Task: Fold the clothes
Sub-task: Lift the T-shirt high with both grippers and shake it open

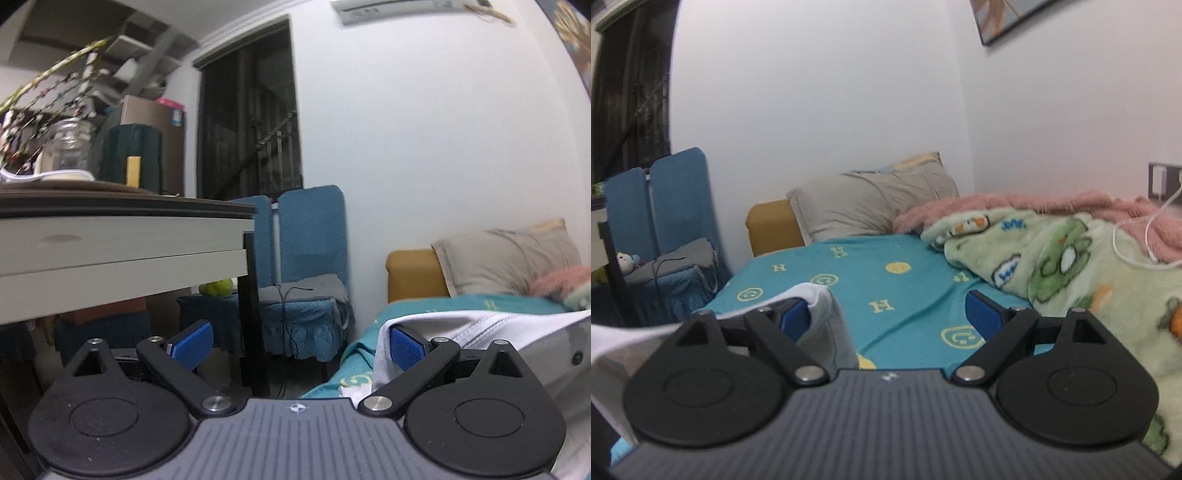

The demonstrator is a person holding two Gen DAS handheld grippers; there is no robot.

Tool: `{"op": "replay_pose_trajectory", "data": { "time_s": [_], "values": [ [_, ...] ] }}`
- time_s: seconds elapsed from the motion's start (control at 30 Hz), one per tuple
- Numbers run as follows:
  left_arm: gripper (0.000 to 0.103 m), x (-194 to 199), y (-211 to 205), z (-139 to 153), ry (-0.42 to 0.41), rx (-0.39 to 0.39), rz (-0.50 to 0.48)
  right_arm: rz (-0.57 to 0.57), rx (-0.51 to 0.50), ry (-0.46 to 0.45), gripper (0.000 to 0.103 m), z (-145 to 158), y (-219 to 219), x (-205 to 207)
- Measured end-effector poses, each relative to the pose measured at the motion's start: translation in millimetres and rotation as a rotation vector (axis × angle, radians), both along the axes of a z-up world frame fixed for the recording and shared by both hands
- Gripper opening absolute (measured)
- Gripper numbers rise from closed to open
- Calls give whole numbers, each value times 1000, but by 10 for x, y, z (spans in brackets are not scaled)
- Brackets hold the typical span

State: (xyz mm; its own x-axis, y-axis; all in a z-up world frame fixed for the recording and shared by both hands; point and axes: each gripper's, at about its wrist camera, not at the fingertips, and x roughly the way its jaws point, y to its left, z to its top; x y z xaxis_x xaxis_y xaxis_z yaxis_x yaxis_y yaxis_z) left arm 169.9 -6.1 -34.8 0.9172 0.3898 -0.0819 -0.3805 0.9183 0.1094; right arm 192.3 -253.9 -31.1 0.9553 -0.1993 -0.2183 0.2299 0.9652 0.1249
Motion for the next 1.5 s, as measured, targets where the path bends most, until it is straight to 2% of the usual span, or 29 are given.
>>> {"op": "replay_pose_trajectory", "data": {
  "time_s": [0.1, 0.17, 0.37, 0.53, 0.7, 0.9, 0.97, 1.07, 1.2, 1.27, 1.37, 1.47, 1.5],
  "values": [
    [100, -27, 22, -5, 63, -12, -29, 18, -14, -11, 89, 42, 4, -69],
    [100, 37, 38, -57, 139, -16, -36, 36, 11, 14, 89, 29, -42, -62],
    [101, 277, 77, -293, 369, -20, -53, 75, 154, 172, 89, -196, -231, 150],
    [101, 389, 63, -413, 450, 11, -86, 51, 267, 287, 89, -439, -388, 324],
    [102, 300, 27, -389, 527, 22, -203, 53, 332, 321, 89, -511, -457, 367],
    [102, 108, -85, -474, 606, 129, -288, 97, 265, 320, 89, -456, -361, 426],
    [102, 33, -165, -498, 587, 181, -305, 107, 248, 331, 89, -467, -334, 447],
    [102, -132, -352, -527, 498, 312, -325, 126, 247, 343, 89, -482, -305, 454],
    [103, -368, -719, -663, 350, 511, -399, 119, 245, 348, 89, -485, -303, 444],
    [103, -363, -889, -782, 305, 575, -433, 110, 265, 350, 89, -501, -335, 442],
    [103, -202, -1137, -1025, 293, 672, -470, 98, 306, 354, 89, -531, -397, 442],
    [103, -31, -1293, -1321, 310, 800, -429, 83, 332, 354, 89, -551, -443, 442],
    [103, 19, -1300, -1389, 316, 820, -400, 77, 335, 354, 89, -554, -451, 442]
  ]
}}
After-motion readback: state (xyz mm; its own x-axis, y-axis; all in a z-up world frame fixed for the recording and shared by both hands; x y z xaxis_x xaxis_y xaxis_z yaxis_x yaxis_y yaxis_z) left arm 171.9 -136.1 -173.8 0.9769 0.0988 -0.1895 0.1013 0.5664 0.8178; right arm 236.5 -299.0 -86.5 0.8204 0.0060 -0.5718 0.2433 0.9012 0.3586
